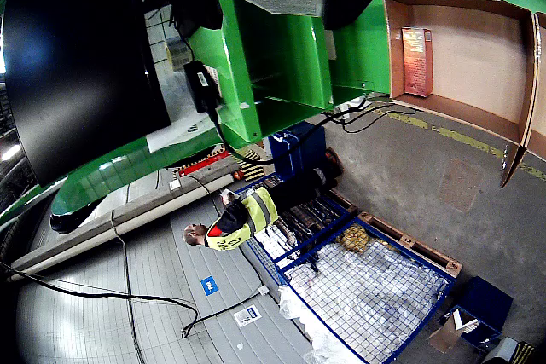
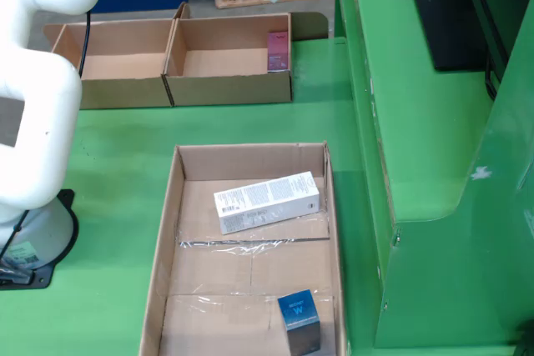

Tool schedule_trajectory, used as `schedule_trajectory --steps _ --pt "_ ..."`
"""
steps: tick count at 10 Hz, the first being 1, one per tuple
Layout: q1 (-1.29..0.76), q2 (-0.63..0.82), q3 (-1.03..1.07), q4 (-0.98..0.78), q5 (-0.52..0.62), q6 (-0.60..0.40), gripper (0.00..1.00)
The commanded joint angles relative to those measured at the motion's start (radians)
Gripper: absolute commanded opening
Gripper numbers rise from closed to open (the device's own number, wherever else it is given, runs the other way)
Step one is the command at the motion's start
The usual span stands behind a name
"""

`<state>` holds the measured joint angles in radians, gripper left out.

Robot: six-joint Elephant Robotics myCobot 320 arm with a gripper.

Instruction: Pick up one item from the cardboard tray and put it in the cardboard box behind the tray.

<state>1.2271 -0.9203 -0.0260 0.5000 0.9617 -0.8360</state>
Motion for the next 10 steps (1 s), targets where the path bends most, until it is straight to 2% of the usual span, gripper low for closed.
schedule_trajectory --steps 1,2,3,4,5,6,8,9,10 --pt "0.061 0.004 0.026 0.012 -0.008 -0.142 0.00" --pt "0.078 -0.003 0.026 0.012 -0.008 -0.002 0.00" --pt "0.103 -0.017 0.026 0.012 -0.008 -0.199 0.00" --pt "0.133 -0.057 0.026 0.012 -0.008 -0.167 0.00" --pt "0.133 -0.057 0.026 0.012 -0.008 -0.082 0.00" --pt "0.165 -0.085 0.026 0.012 -0.008 -0.173 0.00" --pt "0.181 -0.099 0.026 0.012 -0.008 -0.144 0.00" --pt "0.181 -0.099 0.026 0.012 -0.009 -0.224 0.00" --pt "0.181 -0.099 0.026 0.012 -0.008 -0.149 0.00"
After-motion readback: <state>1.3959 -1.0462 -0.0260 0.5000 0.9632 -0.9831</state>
